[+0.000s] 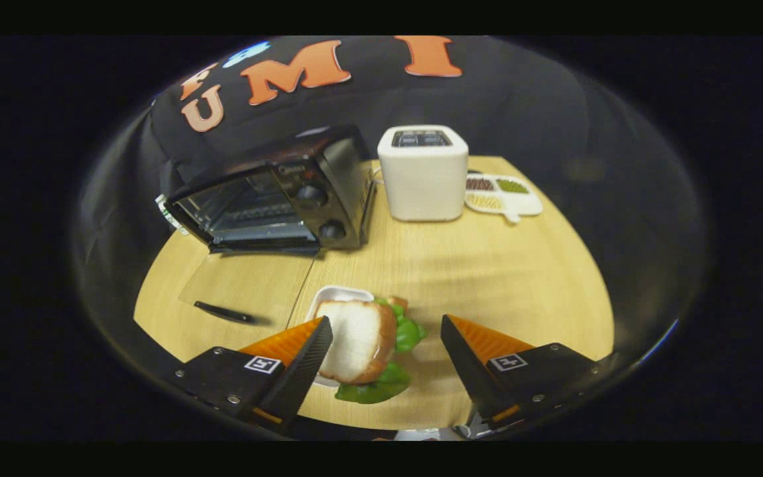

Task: Open the toaster oven, put the food inside, and close the toaster oven door.

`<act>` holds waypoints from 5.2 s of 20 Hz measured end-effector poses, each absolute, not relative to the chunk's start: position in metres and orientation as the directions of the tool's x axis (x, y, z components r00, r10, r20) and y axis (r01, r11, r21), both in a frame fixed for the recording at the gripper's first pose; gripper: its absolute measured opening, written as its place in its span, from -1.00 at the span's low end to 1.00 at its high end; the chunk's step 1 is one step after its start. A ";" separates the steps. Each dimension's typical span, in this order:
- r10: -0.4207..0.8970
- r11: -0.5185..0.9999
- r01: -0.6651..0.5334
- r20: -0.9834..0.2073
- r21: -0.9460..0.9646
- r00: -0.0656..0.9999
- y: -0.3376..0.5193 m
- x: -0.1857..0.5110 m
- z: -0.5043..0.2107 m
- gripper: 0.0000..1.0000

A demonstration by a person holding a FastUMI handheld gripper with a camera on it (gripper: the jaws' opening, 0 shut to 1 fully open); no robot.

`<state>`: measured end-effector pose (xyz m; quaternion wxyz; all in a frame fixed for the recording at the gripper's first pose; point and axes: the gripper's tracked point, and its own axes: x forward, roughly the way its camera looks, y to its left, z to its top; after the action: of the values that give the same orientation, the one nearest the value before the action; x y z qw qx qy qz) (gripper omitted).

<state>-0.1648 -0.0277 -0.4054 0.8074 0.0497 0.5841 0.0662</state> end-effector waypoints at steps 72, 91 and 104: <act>0.254 0.916 0.101 -0.757 0.387 0.602 0.197 -0.012 -0.391 0.97; 0.275 0.954 -0.190 -0.930 0.233 0.244 0.194 -0.217 -0.394 0.98; 0.232 0.971 -0.091 -0.961 0.220 0.149 0.217 -0.204 -0.437 0.98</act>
<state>-0.2036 0.2173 -0.4373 0.7558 0.0546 0.6437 0.1068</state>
